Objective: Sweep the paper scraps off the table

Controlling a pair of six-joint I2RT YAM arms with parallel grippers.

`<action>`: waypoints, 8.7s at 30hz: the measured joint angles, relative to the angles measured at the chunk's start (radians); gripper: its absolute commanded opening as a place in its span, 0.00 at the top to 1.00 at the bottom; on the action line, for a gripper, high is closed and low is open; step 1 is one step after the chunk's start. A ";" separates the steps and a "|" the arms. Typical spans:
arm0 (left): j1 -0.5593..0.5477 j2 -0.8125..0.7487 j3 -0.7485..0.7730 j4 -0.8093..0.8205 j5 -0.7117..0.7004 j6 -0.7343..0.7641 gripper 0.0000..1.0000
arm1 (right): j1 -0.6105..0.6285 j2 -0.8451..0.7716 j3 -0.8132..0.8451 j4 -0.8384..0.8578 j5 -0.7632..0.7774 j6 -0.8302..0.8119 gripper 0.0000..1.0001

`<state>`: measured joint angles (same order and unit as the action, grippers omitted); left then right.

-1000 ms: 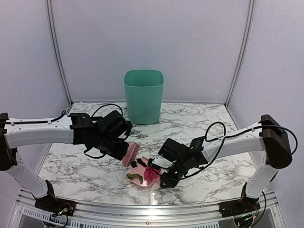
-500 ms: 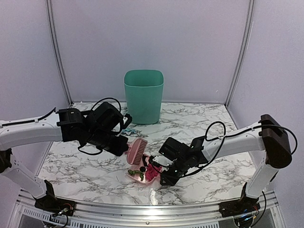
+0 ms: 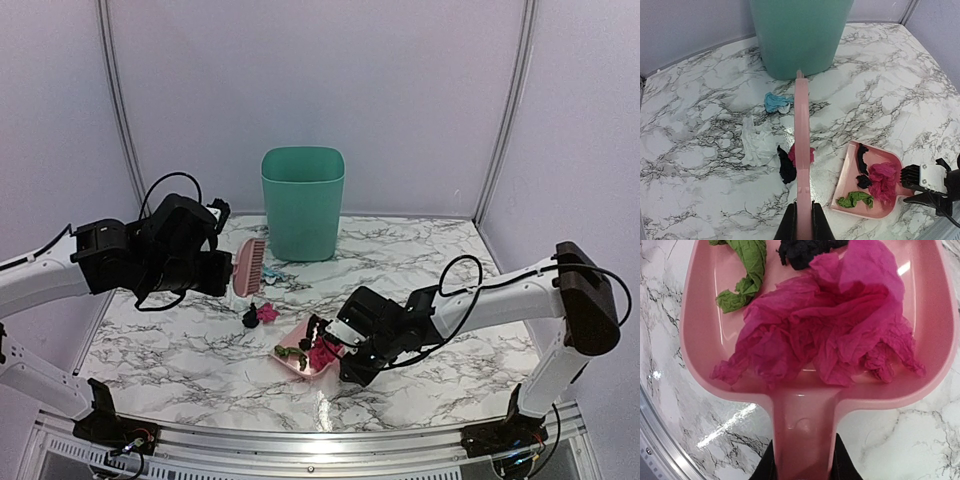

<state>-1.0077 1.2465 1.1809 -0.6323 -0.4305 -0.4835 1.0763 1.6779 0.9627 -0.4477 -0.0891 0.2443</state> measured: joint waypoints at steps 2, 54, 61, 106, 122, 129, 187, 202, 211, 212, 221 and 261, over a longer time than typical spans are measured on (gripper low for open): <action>0.019 -0.008 -0.009 0.000 -0.021 0.000 1.00 | -0.002 -0.015 0.003 -0.014 0.018 0.005 1.00; 0.175 0.136 -0.241 0.493 0.312 -0.229 1.00 | -0.422 0.530 1.284 0.158 -0.456 0.336 1.00; 0.175 0.174 -0.233 0.518 0.317 -0.263 1.00 | -0.477 0.600 1.230 0.435 -0.601 0.576 1.00; 0.175 0.214 -0.245 0.523 0.306 -0.302 1.00 | -0.491 0.679 1.103 1.099 -0.715 1.331 1.00; 0.175 0.202 -0.224 0.507 0.290 -0.290 1.00 | -0.480 0.450 1.126 0.446 -0.726 0.683 1.00; 0.175 0.195 -0.219 0.493 0.291 -0.285 1.00 | -0.424 0.263 1.072 0.106 -0.557 0.343 1.00; 0.362 -0.013 -0.108 0.021 -0.022 0.043 1.00 | -0.126 0.119 0.264 -0.391 -0.124 -0.093 1.00; 0.346 0.237 -0.064 0.019 0.213 0.091 1.00 | -0.126 0.261 0.419 -0.389 -0.084 -0.193 1.00; 0.248 0.258 -0.032 0.025 0.329 0.084 1.00 | -0.134 0.310 0.488 -0.371 -0.099 -0.259 1.00; 0.238 0.258 -0.032 0.025 0.343 0.083 1.00 | -0.137 0.313 0.495 -0.371 -0.103 -0.266 1.00; 0.175 0.257 -0.023 0.024 0.418 0.068 1.00 | -0.143 0.318 0.498 -0.353 -0.126 -0.303 1.00; 0.159 -0.566 -0.350 -0.102 -0.191 0.024 1.00 | -0.144 0.269 0.768 -0.140 -0.167 -0.101 1.00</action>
<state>-0.8490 0.6807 0.8307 -0.7345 -0.6216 -0.4595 0.9325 1.9465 1.7302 -0.5877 -0.2562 0.1436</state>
